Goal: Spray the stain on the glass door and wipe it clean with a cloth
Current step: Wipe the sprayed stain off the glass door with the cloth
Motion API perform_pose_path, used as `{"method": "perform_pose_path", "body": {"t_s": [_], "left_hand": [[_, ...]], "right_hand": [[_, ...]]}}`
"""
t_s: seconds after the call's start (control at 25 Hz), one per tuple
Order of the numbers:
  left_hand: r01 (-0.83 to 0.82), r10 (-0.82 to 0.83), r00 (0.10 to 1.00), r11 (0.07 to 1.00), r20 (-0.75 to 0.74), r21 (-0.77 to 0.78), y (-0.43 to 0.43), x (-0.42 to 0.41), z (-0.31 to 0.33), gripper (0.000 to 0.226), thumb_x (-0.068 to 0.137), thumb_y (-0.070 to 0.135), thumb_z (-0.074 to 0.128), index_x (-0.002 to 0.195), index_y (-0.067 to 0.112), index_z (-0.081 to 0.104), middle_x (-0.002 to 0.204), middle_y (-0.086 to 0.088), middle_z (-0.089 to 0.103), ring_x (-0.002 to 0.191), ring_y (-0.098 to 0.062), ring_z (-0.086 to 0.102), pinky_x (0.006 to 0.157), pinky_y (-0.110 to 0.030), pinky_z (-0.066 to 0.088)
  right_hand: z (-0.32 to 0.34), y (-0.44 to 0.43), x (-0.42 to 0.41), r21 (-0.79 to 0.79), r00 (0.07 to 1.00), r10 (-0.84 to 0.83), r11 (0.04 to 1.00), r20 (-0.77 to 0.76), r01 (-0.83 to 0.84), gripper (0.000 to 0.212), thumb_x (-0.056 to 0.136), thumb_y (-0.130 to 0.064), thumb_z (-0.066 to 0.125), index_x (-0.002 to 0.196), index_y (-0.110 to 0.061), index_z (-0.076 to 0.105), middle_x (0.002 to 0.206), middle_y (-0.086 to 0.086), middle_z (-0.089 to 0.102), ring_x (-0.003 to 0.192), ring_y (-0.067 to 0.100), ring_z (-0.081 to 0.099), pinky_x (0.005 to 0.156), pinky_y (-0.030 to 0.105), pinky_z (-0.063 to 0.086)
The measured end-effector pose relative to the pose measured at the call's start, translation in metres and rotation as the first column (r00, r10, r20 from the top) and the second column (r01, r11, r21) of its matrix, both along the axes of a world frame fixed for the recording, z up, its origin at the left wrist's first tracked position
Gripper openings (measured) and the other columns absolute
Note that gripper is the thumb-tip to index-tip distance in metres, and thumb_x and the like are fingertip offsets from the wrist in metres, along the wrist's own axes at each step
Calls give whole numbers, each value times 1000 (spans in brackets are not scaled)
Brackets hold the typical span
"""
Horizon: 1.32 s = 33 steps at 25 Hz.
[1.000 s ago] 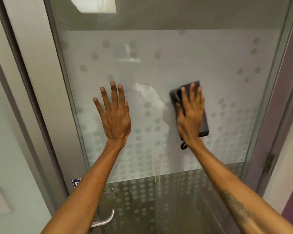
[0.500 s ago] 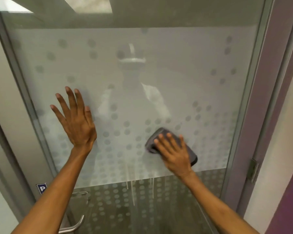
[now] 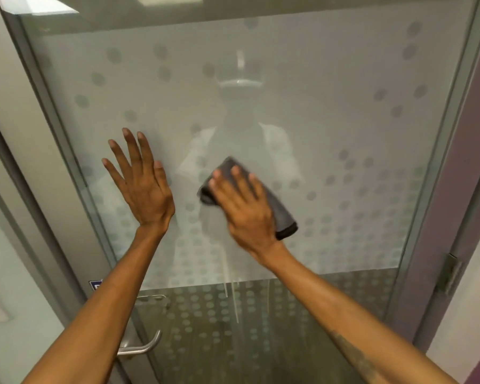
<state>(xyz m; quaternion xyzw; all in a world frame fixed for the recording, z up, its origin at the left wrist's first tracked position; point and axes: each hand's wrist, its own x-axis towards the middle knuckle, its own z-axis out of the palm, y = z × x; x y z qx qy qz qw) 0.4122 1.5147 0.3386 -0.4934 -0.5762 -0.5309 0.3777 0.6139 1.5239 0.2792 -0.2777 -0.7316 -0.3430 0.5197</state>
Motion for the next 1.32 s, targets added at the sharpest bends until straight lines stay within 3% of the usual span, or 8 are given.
{"method": "perform_pose_path", "body": {"t_s": [0.16,0.28,0.36,0.48,0.6,0.68,1.0,1.32], "left_hand": [[-15,15,1000,1000,-16,-2,0,-1,-2,53,107,23,31,157,10,17,165,-14,17,152,-40,10,122,-56,0],[-11,10,1000,1000,-7,-12,-1,-2,-1,53,107,23,31,157,9,19,165,-14,19,152,-40,12,122,-57,1],[-20,19,999,999,-29,-28,-3,-2,-1,53,107,24,30,157,10,18,165,-13,19,152,-40,11,122,-58,2],[-19,14,996,998,-94,-54,-3,-3,-3,53,107,25,28,157,11,18,165,-12,19,152,-40,11,122,-60,2],[0,-5,996,998,-84,-56,-2,-3,-4,54,106,26,26,157,9,18,164,-14,20,152,-41,12,123,-59,3],[3,-7,997,999,-83,-47,0,-4,-5,54,106,23,30,156,8,19,164,-14,20,152,-40,12,123,-58,2],[33,-34,999,999,-39,-37,1,5,-6,53,107,21,30,155,2,20,163,-19,21,151,-41,14,123,-56,3],[31,-35,992,999,125,39,8,23,-12,52,105,17,37,153,-1,25,161,-22,24,151,-43,15,122,-58,3]], "right_hand": [[-91,-6,-3,36,915,-12,999,404,-3,70,90,4,55,153,-18,36,160,-1,34,150,23,28,120,46,31],[-116,-1,46,62,880,-69,997,469,45,54,101,-1,46,152,-20,40,158,-3,37,147,22,34,118,48,32],[-114,3,88,45,921,-133,991,367,125,52,100,-1,48,148,-21,45,156,-3,40,148,23,33,119,54,26],[-85,10,124,-3,976,-204,979,78,205,57,94,2,58,145,-22,49,155,6,38,151,27,22,116,62,24],[-32,17,109,-82,966,-123,991,-227,107,44,99,-2,55,141,-15,54,152,19,41,148,34,26,117,60,29],[-12,17,78,-70,953,-54,997,-297,35,45,97,1,57,140,-13,56,151,20,43,147,37,30,117,56,32],[-61,1,-3,-25,986,35,999,161,-31,56,95,-6,53,149,-16,44,157,8,39,148,28,33,119,49,31],[-159,-4,-21,-168,819,199,978,538,-127,62,96,-15,46,156,-15,28,163,5,26,152,23,21,123,45,19]]}}
